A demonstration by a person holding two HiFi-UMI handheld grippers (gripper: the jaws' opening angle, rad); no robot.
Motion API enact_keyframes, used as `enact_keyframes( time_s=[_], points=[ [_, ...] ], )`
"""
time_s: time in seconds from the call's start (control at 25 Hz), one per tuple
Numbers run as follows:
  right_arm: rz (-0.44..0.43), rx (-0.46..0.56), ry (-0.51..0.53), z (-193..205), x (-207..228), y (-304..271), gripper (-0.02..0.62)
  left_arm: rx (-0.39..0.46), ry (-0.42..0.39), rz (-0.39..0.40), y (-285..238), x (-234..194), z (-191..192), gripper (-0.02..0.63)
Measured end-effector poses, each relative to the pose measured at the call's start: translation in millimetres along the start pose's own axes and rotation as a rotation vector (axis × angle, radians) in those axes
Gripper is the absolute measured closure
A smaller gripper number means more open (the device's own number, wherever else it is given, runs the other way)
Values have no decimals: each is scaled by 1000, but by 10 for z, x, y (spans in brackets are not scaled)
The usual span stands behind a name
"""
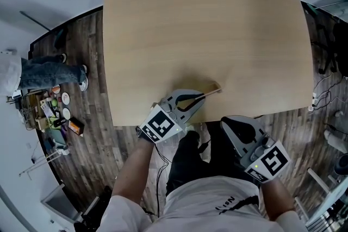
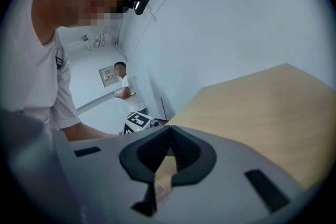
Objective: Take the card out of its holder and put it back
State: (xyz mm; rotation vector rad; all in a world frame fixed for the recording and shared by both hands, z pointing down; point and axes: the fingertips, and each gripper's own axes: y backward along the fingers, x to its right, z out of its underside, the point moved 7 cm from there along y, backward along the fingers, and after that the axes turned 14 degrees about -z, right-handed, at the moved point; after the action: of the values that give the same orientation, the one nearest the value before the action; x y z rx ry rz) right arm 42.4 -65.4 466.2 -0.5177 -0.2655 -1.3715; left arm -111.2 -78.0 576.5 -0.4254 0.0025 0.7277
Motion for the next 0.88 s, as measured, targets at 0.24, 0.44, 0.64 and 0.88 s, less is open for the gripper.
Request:
enact_keyframes(
  time_s=[0.24,0.44,0.64,0.88],
  points=[
    [9,12,7,-57,-70,18,581,9,7,-18,68,-42,-131,580],
    [11,42,15,-162,-145,80,581,34,18,-43,185,-33,-376,580],
    [25,72,38,-348,-237,137,581,57,17,-80,349,7,-699,580],
    [57,94,77,-537,-388,254,581,79,37,-123,584,165,-1005,580]
  ],
)
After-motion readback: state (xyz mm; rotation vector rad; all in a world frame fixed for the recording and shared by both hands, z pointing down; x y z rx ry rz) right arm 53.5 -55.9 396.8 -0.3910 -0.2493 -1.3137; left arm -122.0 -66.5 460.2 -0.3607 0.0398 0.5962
